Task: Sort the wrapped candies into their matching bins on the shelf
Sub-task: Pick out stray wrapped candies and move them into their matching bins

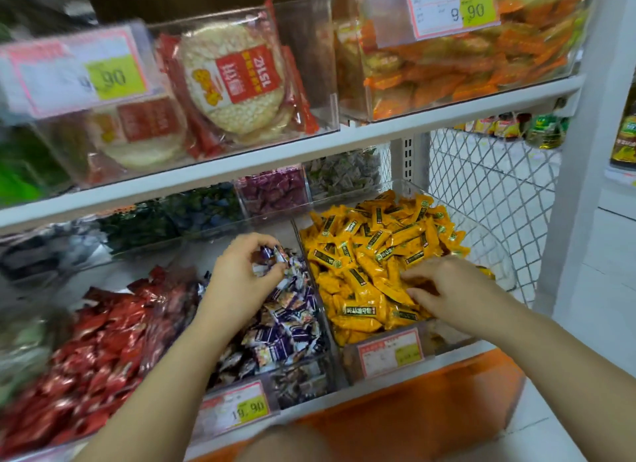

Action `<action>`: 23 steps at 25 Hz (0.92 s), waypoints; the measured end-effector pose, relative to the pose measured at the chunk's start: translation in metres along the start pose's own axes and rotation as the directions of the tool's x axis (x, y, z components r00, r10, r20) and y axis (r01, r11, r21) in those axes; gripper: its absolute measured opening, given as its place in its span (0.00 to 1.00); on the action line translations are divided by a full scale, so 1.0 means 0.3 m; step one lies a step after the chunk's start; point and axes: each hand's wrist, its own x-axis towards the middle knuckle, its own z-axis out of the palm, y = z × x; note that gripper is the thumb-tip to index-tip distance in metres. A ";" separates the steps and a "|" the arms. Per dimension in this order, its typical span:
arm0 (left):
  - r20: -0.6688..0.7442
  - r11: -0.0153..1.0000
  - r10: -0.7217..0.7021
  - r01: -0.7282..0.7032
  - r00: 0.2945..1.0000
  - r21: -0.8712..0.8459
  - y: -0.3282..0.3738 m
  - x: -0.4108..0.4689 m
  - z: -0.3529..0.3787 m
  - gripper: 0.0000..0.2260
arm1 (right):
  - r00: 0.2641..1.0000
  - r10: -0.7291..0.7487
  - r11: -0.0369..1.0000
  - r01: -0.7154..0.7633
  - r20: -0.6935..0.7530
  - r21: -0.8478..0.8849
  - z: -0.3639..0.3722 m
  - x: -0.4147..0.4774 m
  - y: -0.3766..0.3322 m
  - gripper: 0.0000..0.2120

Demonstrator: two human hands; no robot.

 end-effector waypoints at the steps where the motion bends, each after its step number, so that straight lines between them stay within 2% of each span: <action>1: 0.032 0.998 -0.014 0.012 0.999 0.065 -0.024 -0.014 -0.012 0.10 | 1.000 0.007 0.999 -0.007 0.001 0.035 0.005 0.004 0.000 0.13; 4: 0.201 0.972 -0.086 0.038 0.976 0.231 -0.072 -0.045 -0.031 0.15 | 0.999 0.038 0.995 -0.038 0.000 0.096 0.005 0.009 0.001 0.14; 6: 0.224 0.969 -0.071 0.015 0.972 0.245 -0.070 -0.047 -0.038 0.17 | 0.999 0.047 0.988 -0.044 -0.020 0.147 -0.006 0.008 -0.001 0.13; 9: 0.179 0.980 0.075 -0.106 0.981 0.170 0.017 -0.023 -0.028 0.15 | 0.984 0.076 0.976 -0.041 -0.159 0.214 -0.055 -0.005 0.008 0.11; 11: 0.234 0.972 0.193 -0.218 0.953 0.085 0.119 0.001 0.010 0.14 | 0.953 0.121 0.968 -0.051 -0.278 0.246 -0.103 -0.024 0.029 0.09; 15: 0.484 0.928 0.342 -0.372 0.805 -0.036 0.301 0.055 0.184 0.13 | 0.917 0.222 0.952 -0.130 -0.332 0.276 -0.150 -0.065 0.124 0.08; 19: 0.646 0.900 0.354 -0.435 0.676 -0.038 0.377 0.125 0.364 0.15 | 0.944 0.199 0.952 -0.123 -0.261 0.280 -0.148 -0.089 0.192 0.08; 23: 0.800 0.831 0.311 -0.556 0.512 0.033 0.389 0.169 0.476 0.22 | 0.965 0.130 0.955 -0.061 -0.227 0.290 -0.164 -0.100 0.231 0.09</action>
